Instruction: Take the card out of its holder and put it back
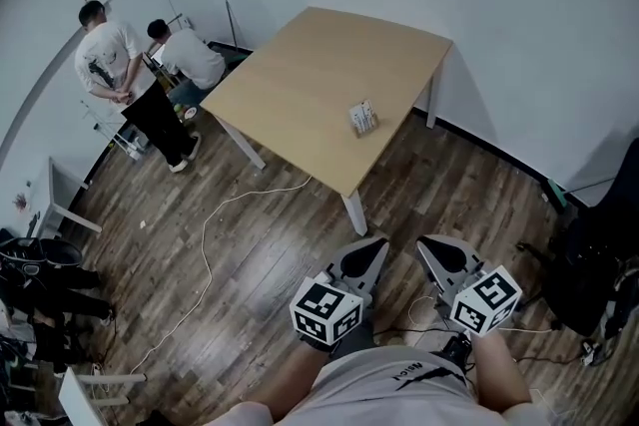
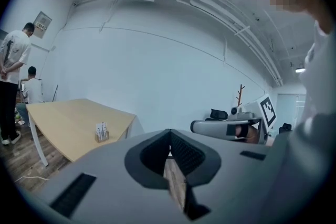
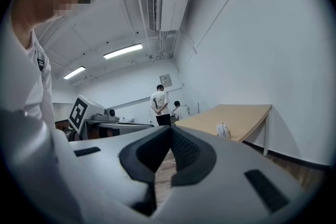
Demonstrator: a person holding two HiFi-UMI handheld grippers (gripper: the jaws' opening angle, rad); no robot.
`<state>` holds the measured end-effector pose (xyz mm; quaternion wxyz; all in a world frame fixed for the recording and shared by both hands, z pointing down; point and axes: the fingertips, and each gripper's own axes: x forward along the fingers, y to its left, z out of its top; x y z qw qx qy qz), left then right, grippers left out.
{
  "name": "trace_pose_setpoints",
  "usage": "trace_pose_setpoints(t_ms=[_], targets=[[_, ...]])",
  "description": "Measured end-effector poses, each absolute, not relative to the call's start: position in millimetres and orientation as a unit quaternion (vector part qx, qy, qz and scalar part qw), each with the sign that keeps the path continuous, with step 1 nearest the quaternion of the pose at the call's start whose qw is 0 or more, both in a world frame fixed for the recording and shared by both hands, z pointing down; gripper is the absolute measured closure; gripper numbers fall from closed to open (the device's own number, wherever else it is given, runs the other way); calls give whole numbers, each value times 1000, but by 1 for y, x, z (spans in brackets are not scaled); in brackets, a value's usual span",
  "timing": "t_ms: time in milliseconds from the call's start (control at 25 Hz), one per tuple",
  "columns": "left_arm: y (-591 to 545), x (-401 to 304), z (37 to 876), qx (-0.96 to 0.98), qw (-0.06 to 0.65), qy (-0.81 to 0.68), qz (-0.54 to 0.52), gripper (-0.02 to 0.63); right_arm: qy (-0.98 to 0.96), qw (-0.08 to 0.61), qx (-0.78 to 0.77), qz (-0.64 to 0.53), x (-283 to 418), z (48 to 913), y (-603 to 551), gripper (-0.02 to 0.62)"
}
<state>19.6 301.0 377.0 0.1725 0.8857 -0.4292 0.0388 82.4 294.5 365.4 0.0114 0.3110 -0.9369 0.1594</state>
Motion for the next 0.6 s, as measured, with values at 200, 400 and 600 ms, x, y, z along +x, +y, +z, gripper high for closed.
trace_pose_setpoints(t_ms=[200, 400, 600], targets=[[227, -13, 385, 891, 161, -420, 59, 592, -934, 13, 319, 162, 47, 369, 223, 581], [155, -45, 393, 900, 161, -398, 79, 592, -926, 14, 335, 171, 12, 371, 154, 581], [93, -66, 394, 912, 147, -371, 98, 592, -920, 5, 354, 167, -12, 362, 100, 581]])
